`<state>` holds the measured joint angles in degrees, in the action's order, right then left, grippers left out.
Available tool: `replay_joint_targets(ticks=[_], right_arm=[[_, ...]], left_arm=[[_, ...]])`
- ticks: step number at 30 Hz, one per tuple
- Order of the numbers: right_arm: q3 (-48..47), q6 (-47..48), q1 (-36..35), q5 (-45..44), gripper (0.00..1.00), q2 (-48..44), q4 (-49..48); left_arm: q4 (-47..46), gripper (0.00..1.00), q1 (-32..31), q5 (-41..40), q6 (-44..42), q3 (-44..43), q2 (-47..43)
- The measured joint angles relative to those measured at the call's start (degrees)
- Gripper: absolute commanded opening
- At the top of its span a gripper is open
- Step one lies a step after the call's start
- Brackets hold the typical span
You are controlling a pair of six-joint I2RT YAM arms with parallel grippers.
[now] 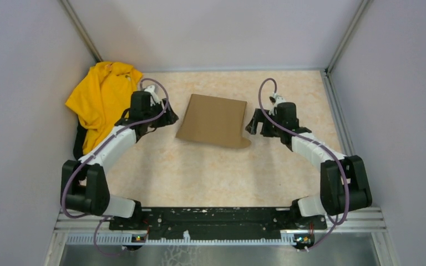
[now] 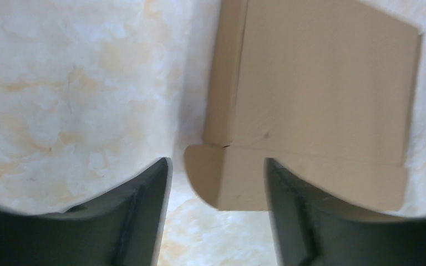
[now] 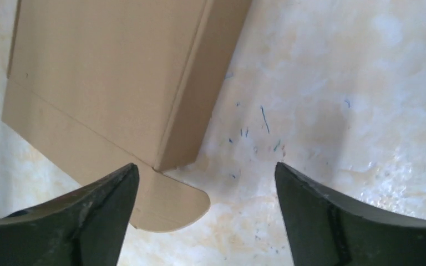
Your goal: Fold the paper box
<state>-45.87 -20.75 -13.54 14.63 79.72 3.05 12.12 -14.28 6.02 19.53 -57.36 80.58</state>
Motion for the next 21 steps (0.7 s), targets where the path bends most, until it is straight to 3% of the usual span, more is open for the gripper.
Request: replay_joint_targets(ticks=[1,2,8,21], right_arm=[[2.08,-0.76,0.92,1.44,0.98,0.0,-1.62],[3.69,-1.42,1.62,2.89,0.98,0.0,-3.06],[12.57,-8.72,6.78,12.52,0.99,1.25,-15.74],[14.38,-23.96,7.72,26.71,0.99,14.73,-44.96]], left_arm=[[-1.55,0.97,0.92,1.09,0.72,2.14,0.15],[-2.97,0.99,1.66,2.21,1.6,3.87,0.55],[-10.69,0.99,2.82,8.28,4.5,9.51,4.31],[-26.08,0.99,5.44,18.05,4.02,12.87,5.29]])
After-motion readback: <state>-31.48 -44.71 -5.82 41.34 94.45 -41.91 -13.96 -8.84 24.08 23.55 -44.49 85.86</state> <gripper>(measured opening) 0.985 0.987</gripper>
